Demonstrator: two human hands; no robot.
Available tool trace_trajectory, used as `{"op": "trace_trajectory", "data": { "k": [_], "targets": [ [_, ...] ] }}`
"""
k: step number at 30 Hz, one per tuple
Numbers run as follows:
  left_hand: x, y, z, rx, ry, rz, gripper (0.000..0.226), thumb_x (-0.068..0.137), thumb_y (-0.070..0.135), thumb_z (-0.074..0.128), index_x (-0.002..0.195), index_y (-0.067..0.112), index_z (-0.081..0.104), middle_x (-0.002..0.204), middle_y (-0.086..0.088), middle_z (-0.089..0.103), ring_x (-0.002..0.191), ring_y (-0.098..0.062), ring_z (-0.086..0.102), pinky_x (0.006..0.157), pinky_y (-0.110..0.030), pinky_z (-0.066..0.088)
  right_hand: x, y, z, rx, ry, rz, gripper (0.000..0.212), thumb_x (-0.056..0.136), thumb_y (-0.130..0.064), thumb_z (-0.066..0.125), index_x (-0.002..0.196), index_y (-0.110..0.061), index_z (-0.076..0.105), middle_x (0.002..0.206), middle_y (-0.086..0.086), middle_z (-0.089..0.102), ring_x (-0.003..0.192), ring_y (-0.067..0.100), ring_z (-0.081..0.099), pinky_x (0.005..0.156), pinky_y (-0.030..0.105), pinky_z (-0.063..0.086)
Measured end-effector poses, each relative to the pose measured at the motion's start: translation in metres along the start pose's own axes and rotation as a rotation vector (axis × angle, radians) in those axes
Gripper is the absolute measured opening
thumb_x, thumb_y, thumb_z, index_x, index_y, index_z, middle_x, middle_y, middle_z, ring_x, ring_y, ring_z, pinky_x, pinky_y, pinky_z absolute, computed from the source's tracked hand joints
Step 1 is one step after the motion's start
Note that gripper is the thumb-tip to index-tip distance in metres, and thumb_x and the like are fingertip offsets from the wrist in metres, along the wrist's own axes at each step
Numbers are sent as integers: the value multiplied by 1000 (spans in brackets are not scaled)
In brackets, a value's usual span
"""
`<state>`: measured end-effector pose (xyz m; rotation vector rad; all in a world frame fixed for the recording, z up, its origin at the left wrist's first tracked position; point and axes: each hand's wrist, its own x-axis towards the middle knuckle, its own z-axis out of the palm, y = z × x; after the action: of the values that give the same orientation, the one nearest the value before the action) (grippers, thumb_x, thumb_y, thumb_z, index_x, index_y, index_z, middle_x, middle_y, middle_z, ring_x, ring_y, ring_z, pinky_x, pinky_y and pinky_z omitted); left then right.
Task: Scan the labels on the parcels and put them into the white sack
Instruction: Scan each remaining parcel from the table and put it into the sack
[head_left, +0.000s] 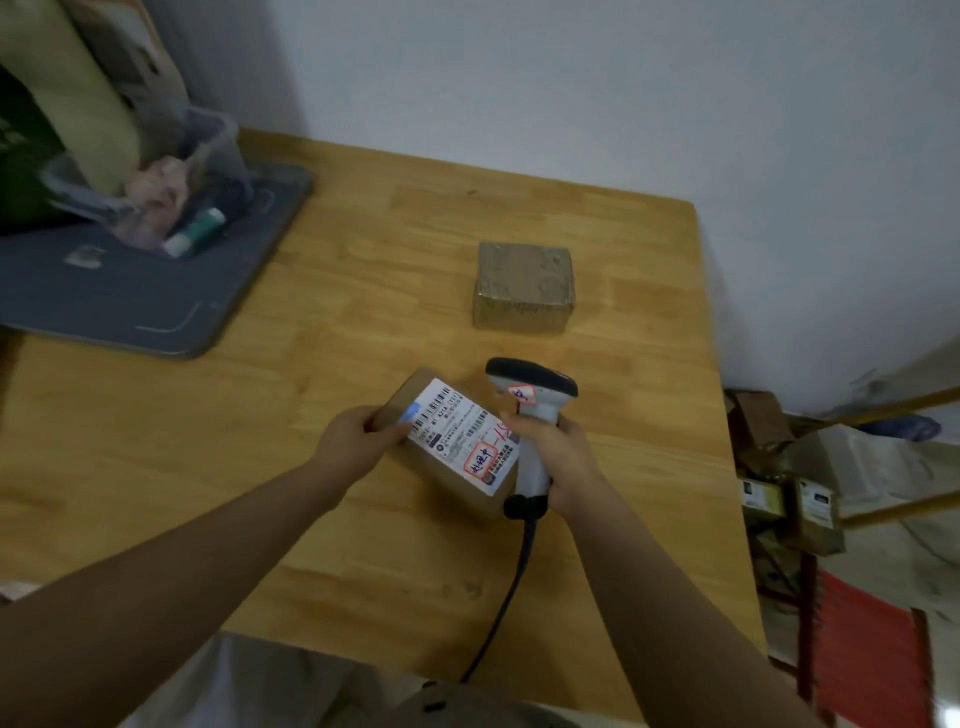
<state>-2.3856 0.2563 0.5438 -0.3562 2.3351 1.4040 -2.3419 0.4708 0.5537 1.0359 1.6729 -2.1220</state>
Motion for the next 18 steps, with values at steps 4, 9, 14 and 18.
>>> {"op": "trace_trajectory", "data": {
  "k": [4,9,14,18],
  "targets": [
    [-9,4,-29,-359,-17,-62,14,81,33,73,93,28,67,101,10,61,97,-12,50,81,-33,38,-12,4,9,78,-20,-37,27,76,-12,78,99,-11,63,77,6,76,67,23,73,58,35,57],
    [-25,2,-72,-584,-200,-18,37,61,24,82,91,27,62,101,-5,62,96,-24,54,83,-38,48,-35,3,36,69,-82,-124,25,76,-15,79,97,-11,65,77,4,75,66,19,72,54,28,54],
    [-28,-3,-123,-598,39,38,56,59,16,82,109,19,58,99,-4,69,90,-18,63,81,-35,53,-64,5,62,-192,-100,-326,16,77,-28,79,86,-25,67,71,-11,71,66,7,67,57,23,49],
    [-31,-14,-169,-514,145,72,64,69,11,82,126,14,52,118,-6,64,106,-22,62,87,-38,53,-96,16,85,-321,-344,-382,15,82,-21,76,77,-12,64,58,1,64,50,16,58,48,26,49]
  ]
}}
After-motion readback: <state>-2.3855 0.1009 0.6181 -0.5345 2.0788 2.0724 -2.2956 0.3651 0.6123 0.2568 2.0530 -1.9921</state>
